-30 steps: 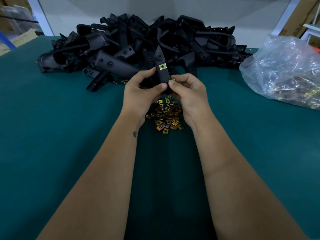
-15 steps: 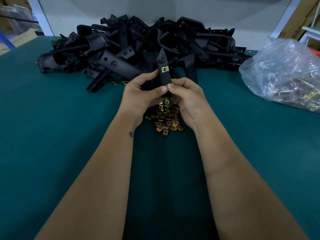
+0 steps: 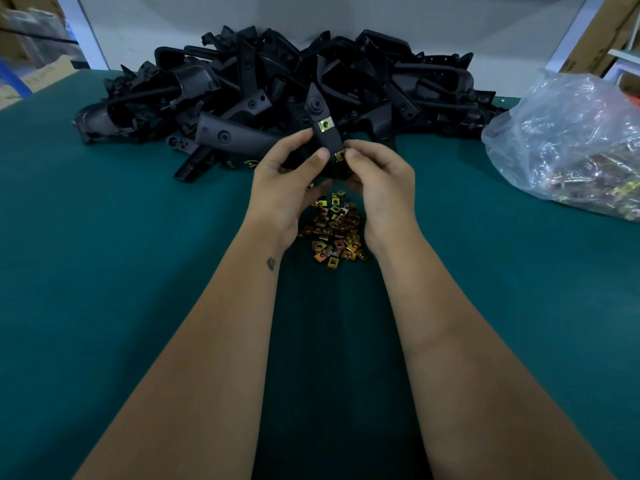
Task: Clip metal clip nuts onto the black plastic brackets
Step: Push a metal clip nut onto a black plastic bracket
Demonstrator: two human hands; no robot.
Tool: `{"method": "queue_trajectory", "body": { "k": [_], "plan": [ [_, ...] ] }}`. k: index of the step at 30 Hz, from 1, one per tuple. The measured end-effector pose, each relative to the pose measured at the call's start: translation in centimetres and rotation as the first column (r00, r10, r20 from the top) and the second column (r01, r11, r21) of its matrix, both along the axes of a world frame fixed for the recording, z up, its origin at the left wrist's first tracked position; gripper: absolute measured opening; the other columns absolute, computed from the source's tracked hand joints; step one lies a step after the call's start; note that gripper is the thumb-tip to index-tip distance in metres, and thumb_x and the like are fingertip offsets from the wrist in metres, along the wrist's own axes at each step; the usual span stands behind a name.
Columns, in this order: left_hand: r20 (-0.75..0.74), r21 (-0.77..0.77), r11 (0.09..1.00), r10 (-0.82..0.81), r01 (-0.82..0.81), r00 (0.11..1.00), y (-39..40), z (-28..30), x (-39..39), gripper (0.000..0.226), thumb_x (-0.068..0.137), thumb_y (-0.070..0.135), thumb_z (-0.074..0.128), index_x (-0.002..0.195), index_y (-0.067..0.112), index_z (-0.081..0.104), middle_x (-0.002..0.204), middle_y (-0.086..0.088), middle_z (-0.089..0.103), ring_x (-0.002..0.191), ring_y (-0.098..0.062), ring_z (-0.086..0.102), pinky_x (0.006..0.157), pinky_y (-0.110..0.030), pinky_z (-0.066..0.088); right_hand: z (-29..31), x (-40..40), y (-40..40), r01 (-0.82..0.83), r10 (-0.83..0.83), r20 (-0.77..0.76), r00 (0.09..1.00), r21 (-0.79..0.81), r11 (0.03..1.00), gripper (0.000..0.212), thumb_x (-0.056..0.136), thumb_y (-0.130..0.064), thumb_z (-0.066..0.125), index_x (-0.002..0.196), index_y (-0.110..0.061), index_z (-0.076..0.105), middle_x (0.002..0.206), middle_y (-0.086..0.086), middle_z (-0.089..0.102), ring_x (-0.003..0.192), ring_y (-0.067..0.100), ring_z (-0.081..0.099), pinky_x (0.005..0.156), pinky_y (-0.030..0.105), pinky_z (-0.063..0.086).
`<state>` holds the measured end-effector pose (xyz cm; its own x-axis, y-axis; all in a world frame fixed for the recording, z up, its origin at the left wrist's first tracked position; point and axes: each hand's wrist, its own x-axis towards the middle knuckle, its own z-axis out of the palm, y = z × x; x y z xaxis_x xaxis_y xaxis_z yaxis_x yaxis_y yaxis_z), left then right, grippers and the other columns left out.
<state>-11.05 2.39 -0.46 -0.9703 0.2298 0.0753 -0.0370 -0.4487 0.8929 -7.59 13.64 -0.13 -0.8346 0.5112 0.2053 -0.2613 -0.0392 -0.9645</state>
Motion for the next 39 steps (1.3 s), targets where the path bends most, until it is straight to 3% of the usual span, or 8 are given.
{"method": "queue_trajectory", "body": {
  "k": [2, 5, 13, 17, 24, 27, 31, 39],
  "plan": [
    [0.028, 0.034, 0.999, 0.021, -0.022, 0.999, 0.1, -0.1, -0.1, 0.022, 0.092, 0.005, 0.067, 0.104, 0.023, 0.067, 0.122, -0.011, 0.066, 0.111, -0.025, 0.067, 0.081, -0.034, 0.06, -0.1, 0.0, -0.3, 0.047, -0.047, -0.004, 0.999, 0.21, 0.977, 0.013, 0.087, -0.013, 0.07, 0.089, -0.026, 0.07, 0.088, -0.011, 0.07, 0.085, -0.002, 0.065, 0.076, 0.013, 0.05],
    [0.046, 0.069, 0.997, 0.042, -0.045, 0.998, 0.0, -0.3, -0.3, 0.022, 0.091, 0.002, 0.067, 0.103, 0.02, 0.067, 0.117, -0.012, 0.068, 0.103, -0.023, 0.068, 0.078, -0.031, 0.059, -0.5, 0.0, -0.7, 0.067, -0.071, -0.003, 0.997, 0.394, 0.917, 0.014, 0.083, -0.018, 0.073, 0.092, -0.026, 0.067, 0.089, -0.012, 0.069, 0.084, -0.003, 0.063, 0.072, 0.009, 0.047],
    [0.012, -0.001, 1.0, 0.012, -0.012, 1.0, 0.5, -0.3, -0.1, 0.026, 0.09, 0.002, 0.068, 0.113, 0.015, 0.065, 0.108, -0.009, 0.07, 0.093, -0.017, 0.068, 0.085, -0.034, 0.059, -0.8, 0.2, -0.7, 0.243, -0.289, -0.054, 0.956, 0.698, 0.674, 0.02, 0.084, -0.037, 0.069, 0.087, -0.019, 0.06, 0.084, -0.008, 0.064, 0.079, 0.012, 0.06, 0.067, 0.038, 0.051],
    [0.008, -0.013, 1.0, 0.008, -0.008, 1.0, 0.6, -0.3, 0.0, 0.025, 0.09, 0.004, 0.068, 0.111, 0.017, 0.065, 0.107, -0.008, 0.07, 0.093, -0.017, 0.069, 0.08, -0.032, 0.059, -0.7, 0.5, -0.8, 0.26, -0.295, -0.082, 0.952, 0.724, 0.639, 0.021, 0.086, -0.035, 0.066, 0.084, -0.015, 0.059, 0.08, -0.006, 0.061, 0.077, 0.015, 0.058, 0.065, 0.041, 0.05],
    [-0.004, -0.035, 0.999, 0.01, -0.01, 1.0, 0.6, -0.4, 0.1, 0.026, 0.091, 0.006, 0.069, 0.114, 0.016, 0.064, 0.104, -0.005, 0.071, 0.09, -0.015, 0.07, 0.086, -0.036, 0.059, -0.6, 0.5, -0.9, 0.253, -0.283, -0.084, 0.955, 0.729, 0.636, 0.018, 0.086, -0.031, 0.066, 0.085, -0.014, 0.059, 0.082, -0.006, 0.06, 0.077, 0.015, 0.056, 0.065, 0.04, 0.049],
    [-0.011, -0.045, 0.999, 0.006, -0.006, 1.0, 0.5, -0.3, 0.0, 0.025, 0.09, 0.005, 0.069, 0.113, 0.016, 0.066, 0.105, -0.005, 0.071, 0.089, -0.013, 0.07, 0.08, -0.031, 0.058, -0.6, 0.4, -1.1, 0.245, -0.281, -0.075, 0.957, 0.729, 0.64, 0.019, 0.088, -0.03, 0.065, 0.101, -0.017, 0.061, 0.096, -0.006, 0.063, 0.088, 0.013, 0.058, 0.073, 0.038, 0.051],
    [-0.035, -0.089, 0.996, 0.004, -0.008, 0.999, 0.6, -0.2, 0.1, 0.015, 0.09, 0.007, 0.07, 0.097, 0.02, 0.073, 0.097, 0.0, 0.072, 0.085, -0.009, 0.069, 0.075, -0.029, 0.057, -0.4, 0.4, -1.2, 0.28, -0.265, -0.136, 0.955, 0.711, 0.645, 0.032, 0.089, -0.026, 0.064, 0.12, -0.018, 0.056, 0.107, -0.005, 0.058, 0.095, 0.012, 0.058, 0.076, 0.033, 0.051],
    [-0.06, -0.115, 0.993, -0.004, -0.003, 0.998, 0.8, -0.3, 0.2, 0.009, 0.091, 0.01, 0.069, 0.091, 0.018, 0.073, 0.097, -0.003, 0.07, 0.093, -0.016, 0.067, 0.088, -0.038, 0.057, -0.4, 0.4, -1.3, 0.328, -0.279, -0.182, 0.943, 0.664, 0.672, 0.019, 0.088, -0.018, 0.065, 0.106, -0.011, 0.065, 0.101, -0.006, 0.061, 0.091, 0.013, 0.058, 0.077, 0.034, 0.05]
  ]
}}
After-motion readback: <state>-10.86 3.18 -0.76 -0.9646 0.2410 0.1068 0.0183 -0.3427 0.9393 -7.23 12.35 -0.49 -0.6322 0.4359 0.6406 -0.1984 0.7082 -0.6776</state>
